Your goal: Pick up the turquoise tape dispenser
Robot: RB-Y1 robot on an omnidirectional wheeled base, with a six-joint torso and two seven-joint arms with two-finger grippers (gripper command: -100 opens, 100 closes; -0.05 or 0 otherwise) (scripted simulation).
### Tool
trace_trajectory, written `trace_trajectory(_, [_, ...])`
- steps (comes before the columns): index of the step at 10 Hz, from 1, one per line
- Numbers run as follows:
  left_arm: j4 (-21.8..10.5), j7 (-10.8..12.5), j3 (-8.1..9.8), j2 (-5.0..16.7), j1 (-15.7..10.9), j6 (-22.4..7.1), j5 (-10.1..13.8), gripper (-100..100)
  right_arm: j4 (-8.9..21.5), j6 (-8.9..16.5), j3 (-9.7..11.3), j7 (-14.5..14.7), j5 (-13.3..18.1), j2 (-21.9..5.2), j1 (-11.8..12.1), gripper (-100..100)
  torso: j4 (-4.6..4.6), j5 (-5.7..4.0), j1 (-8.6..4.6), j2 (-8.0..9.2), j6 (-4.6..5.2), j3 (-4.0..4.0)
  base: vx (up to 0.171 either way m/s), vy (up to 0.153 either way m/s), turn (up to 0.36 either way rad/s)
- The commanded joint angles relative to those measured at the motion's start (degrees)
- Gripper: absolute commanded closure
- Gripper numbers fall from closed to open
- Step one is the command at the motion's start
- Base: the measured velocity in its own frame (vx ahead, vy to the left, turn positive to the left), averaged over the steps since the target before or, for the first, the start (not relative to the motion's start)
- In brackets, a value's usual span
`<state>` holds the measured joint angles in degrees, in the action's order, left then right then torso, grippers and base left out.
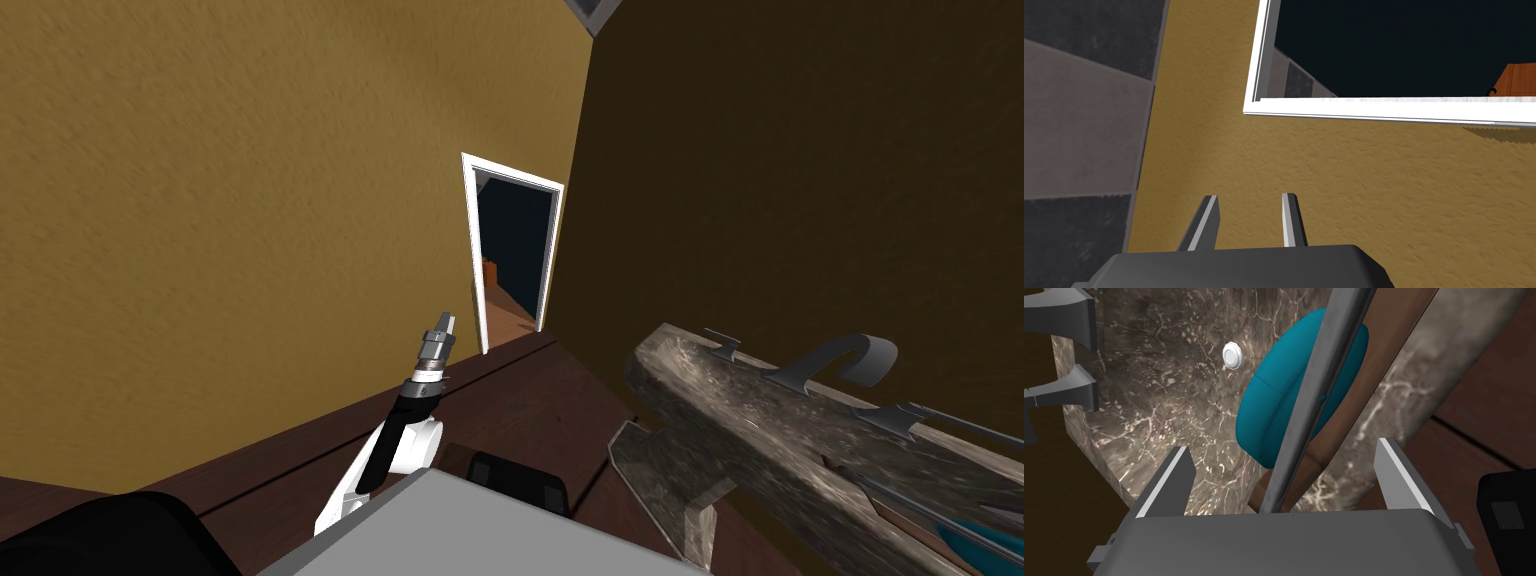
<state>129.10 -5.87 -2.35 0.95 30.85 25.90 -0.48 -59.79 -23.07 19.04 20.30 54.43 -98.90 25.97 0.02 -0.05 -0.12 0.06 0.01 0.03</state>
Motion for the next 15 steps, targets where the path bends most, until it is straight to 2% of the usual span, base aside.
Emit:
trace_trajectory(1, [0.0, 0.0, 0.0, 0.0, 0.0, 0.0, 0.0, 0, 0.1, 0.1, 2.8, -0.9, 0.6, -0.1, -2.9, -100, 0.0, 0.0, 0.0, 0.0, 0.0, 0.0, -0.015, -0.014, -0.012])
trace_trajectory(2, [0.0, 0.0, 0.0, 0.0, 0.0, 0.0, 0.0, 0, -0.1, 0.5, 4.6, -2.2, 1.5, -0.5, -4.7, -100, 0.0, 0.0, 0.01, -0.01, -0.01, -0.01, -0.017, -0.016, -0.023])
trace_trajectory(3, [0.0, 0.0, 0.0, 0.0, 0.0, 0.0, 0.0, 0, -0.1, 0.5, 6.2, -2.2, 1.5, -0.5, -6.4, -100, 0.0, 0.0, 0.0, -0.01, 0.0, -0.01, -0.018, -0.013, -0.012])
trace_trajectory(4, [0.0, 0.0, 0.0, 0.0, 0.0, 0.0, 0.0, 0, -0.1, 0.4, 5.0, -1.9, 1.2, -0.5, -5.1, -100, 0.0, 0.0, 0.01, -0.01, 0.0, 0.0, -0.007, -0.004, 0.0])
trace_trajectory(5, [0.0, 0.0, 0.0, 0.0, 0.0, 0.0, 0.0, 0, -0.1, 0.4, 5.1, -1.9, 1.2, -0.5, -5.2, 100, -0.01, 0.0, 0.04, -0.03, 0.0, -0.02, 0.0, 0.0, 0.0])
trace_trajectory(9, [0.0, 0.0, 0.0, 0.0, 0.0, 0.0, 0.0, 0, 0.0, 0.5, 5.1, -1.9, 1.2, -0.6, -5.3, 100, -0.04, -0.06, 0.0, -0.07, 0.01, -0.05, 0.0, 0.0, 0.0])
trace_trajectory(10, [0.0, 0.0, 0.0, 0.0, 0.0, 0.0, 0.0, 0, 0.0, 0.5, 5.1, -1.9, 1.2, -0.6, -5.3, 0, -0.04, -0.06, 0.0, -0.07, 0.01, -0.05, 0.0, 0.0, 0.0])
trace_trajectory(11, [0.0, 0.0, 0.0, 0.0, 0.0, 0.0, 0.0, 0, 0.1, 0.1, 2.8, -0.9, 0.6, -0.1, -3.1, 100, -0.04, -0.06, 0.0, -0.07, 0.02, -0.05, 0.016, 0.008, 0.021])
trace_trajectory(12, [0.0, 0.0, 0.0, 0.0, 0.0, 0.0, 0.0, 0, 0.2, -0.3, 1.1, 0.5, -0.2, 0.3, -1.5, 100, -0.06, -0.1, 0.02, -0.12, -0.01, -0.08, 0.036, 0.022, 0.032])
trace_trajectory(15, [0.0, 0.0, 0.0, 0.0, 0.0, 0.0, 0.0, 0, 0.4, -0.6, -3.8, 1.9, -1.1, 0.7, 3.6, 100, -0.13, -0.26, 0.09, -0.23, -0.09, -0.17, 0.021, 0.019, 0.019])
